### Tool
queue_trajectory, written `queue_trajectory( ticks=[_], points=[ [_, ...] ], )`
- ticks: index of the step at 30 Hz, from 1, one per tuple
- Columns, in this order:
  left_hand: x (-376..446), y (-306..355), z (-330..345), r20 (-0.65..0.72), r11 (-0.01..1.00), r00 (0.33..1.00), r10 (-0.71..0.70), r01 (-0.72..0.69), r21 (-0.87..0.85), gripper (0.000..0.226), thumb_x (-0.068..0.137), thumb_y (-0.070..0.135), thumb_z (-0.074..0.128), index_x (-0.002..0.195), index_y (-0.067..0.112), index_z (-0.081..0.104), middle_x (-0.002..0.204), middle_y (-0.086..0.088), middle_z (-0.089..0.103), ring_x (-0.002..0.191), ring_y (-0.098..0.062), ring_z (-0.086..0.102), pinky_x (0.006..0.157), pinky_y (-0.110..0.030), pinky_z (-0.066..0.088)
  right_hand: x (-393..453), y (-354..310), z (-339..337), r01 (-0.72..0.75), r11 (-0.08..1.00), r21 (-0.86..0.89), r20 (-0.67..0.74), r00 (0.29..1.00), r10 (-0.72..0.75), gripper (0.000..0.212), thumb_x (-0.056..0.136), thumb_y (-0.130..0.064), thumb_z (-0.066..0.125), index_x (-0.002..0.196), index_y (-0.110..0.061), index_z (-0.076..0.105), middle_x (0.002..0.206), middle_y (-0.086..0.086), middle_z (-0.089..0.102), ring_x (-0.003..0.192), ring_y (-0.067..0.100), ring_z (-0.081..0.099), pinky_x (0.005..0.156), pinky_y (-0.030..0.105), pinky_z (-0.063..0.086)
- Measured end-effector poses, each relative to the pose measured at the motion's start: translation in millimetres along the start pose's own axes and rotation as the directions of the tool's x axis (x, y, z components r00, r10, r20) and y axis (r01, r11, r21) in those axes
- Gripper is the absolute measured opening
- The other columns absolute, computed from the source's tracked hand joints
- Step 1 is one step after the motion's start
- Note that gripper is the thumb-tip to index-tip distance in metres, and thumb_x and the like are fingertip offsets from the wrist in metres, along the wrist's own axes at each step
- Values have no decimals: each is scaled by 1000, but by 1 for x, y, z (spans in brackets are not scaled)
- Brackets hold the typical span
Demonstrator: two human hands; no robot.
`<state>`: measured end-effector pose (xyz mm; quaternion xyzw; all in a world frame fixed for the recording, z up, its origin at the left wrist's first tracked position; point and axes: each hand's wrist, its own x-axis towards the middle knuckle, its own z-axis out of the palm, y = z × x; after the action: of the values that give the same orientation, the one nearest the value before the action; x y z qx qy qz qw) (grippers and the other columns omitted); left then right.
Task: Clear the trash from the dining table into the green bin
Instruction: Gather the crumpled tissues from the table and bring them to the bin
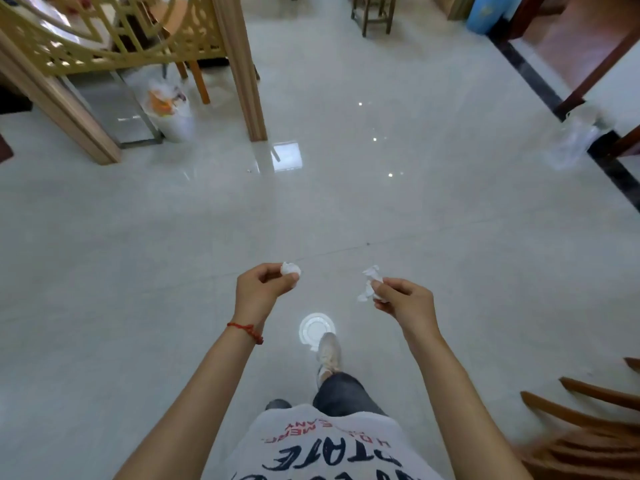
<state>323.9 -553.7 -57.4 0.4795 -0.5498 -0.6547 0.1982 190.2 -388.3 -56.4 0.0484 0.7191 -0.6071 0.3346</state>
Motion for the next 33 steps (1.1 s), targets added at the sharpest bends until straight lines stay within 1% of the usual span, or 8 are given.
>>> queue_trajectory(
  ticks=[2,6,11,15,18,24,28,33],
  points=[
    [28,18,19,19,1000,1000,4,-4,14,20,72,2,72,91,0,67,82,1,67,65,2,65,64,-11,52,28,-21,3,4,1000,-5,-4,1000,-4,17,77,-10,72,91,-2,68,73,6,67,62,13,63,63,20,56],
    [74,49,55,81,998,997,6,-11,57,19,72,3,73,90,-1,67,82,-4,67,72,-10,64,66,-12,54,72,-57,5,13,1000,6,-17,1000,-13,14,76,-10,73,88,-2,68,69,3,66,57,10,63,65,21,56],
    [121,79,103,191,993,982,1,-24,119,20,71,1,73,91,0,67,85,-2,67,76,-12,63,66,-11,53,109,-87,-6,1,994,107,-128,992,13,7,76,-7,73,81,-6,68,63,3,64,52,8,60,57,17,53],
    [161,97,147,323,979,946,-27,-40,200,23,71,3,74,93,1,68,90,-8,68,81,-16,64,75,-21,55,129,-99,-27,11,982,190,-260,965,39,12,77,-8,72,88,-1,69,67,7,64,52,8,60,58,16,53],
    [183,112,186,454,966,890,-38,-83,244,26,70,2,74,94,-2,67,92,-11,68,81,-17,64,72,-18,55,140,-104,-45,43,962,271,-393,917,70,21,78,-8,71,95,4,68,70,9,65,51,8,61,59,16,54],
    [213,141,259,675,937,736,-52,-198,289,25,70,3,74,94,-3,67,92,-13,69,78,-13,65,65,-12,53,146,-109,-70,147,884,444,-599,783,171,27,79,-7,70,102,6,65,74,9,64,55,11,61,57,15,54],
    [216,147,301,777,916,624,-80,-261,304,23,71,3,74,92,-3,67,87,-8,68,67,-1,65,59,-9,50,142,-109,-81,216,847,486,-689,691,219,28,78,-8,71,102,7,66,75,9,65,58,12,61,58,15,54],
    [211,145,357,847,899,510,-147,-288,330,22,71,2,73,92,-2,67,83,-5,68,73,-12,63,62,-11,53,140,-108,-103,273,814,513,-763,579,287,27,79,-8,70,102,4,66,83,9,67,66,13,64,62,16,55]
  ],
)
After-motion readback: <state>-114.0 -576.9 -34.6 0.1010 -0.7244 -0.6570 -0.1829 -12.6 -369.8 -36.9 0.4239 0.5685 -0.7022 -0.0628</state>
